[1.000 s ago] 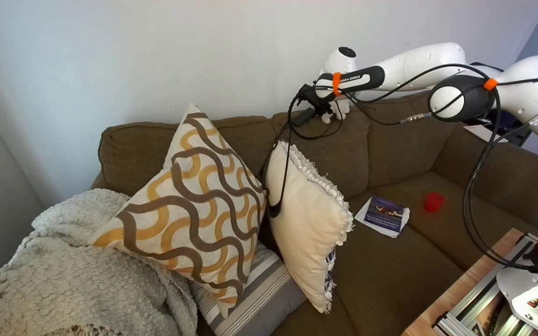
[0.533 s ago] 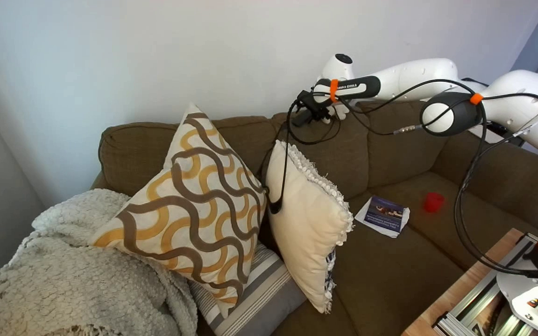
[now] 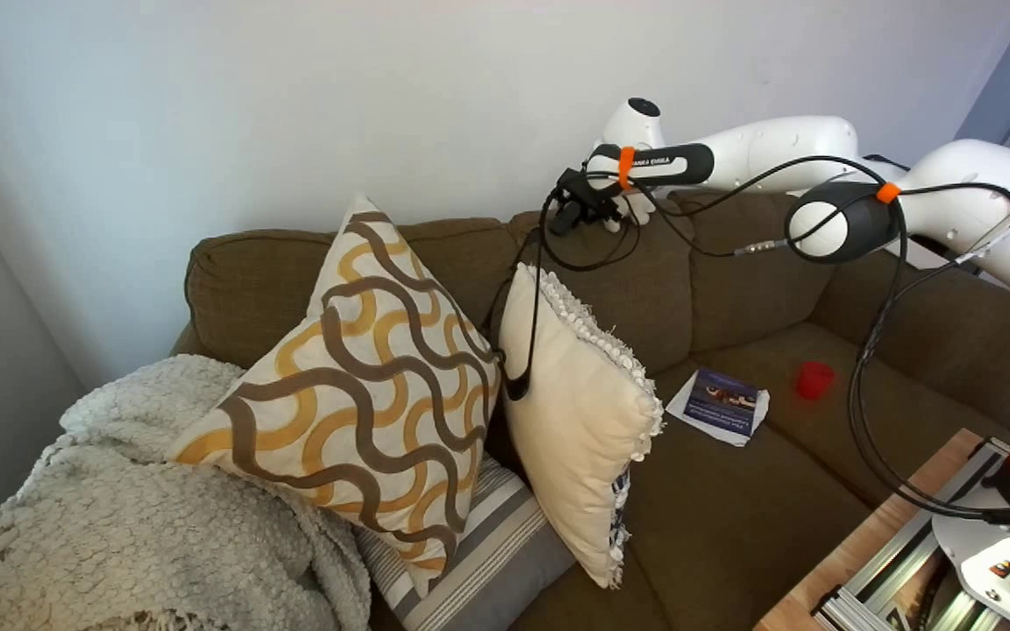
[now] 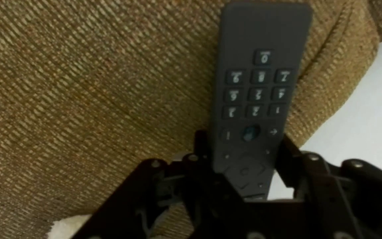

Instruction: Put the black remote in the red cup

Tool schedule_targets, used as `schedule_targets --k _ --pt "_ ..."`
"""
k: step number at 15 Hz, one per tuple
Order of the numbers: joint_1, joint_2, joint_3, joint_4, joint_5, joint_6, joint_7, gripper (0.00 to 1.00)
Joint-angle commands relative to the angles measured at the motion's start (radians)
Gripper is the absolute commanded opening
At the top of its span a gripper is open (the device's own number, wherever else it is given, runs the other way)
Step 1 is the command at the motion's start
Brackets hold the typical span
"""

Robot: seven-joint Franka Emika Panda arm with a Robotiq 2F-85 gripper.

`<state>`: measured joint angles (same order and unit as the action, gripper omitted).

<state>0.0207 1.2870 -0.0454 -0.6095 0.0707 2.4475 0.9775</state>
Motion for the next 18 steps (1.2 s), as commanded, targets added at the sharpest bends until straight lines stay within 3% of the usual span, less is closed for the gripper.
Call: schedule_targets --k 1,4,5,6,12,18 --pt "-0.018 -0.031 0.062 0.026 0.027 -0.011 -0.096 0.26" --pt "-0.020 -0.095 0.081 0.012 0.018 0.002 -0.125 0.26" --pt "-0.014 -0.126 0.050 -0.010 -0.001 -0.008 -0.080 0.26" --pt "0.002 -0.159 -0.030 -0.040 -0.045 -0.022 0.027 0.26" --pt "0.053 -0.270 -0.290 -0.202 -0.191 -0.008 0.287 0.26" --pt "0.216 -0.381 -0.562 -0.467 -0.348 -0.042 0.588 0.26"
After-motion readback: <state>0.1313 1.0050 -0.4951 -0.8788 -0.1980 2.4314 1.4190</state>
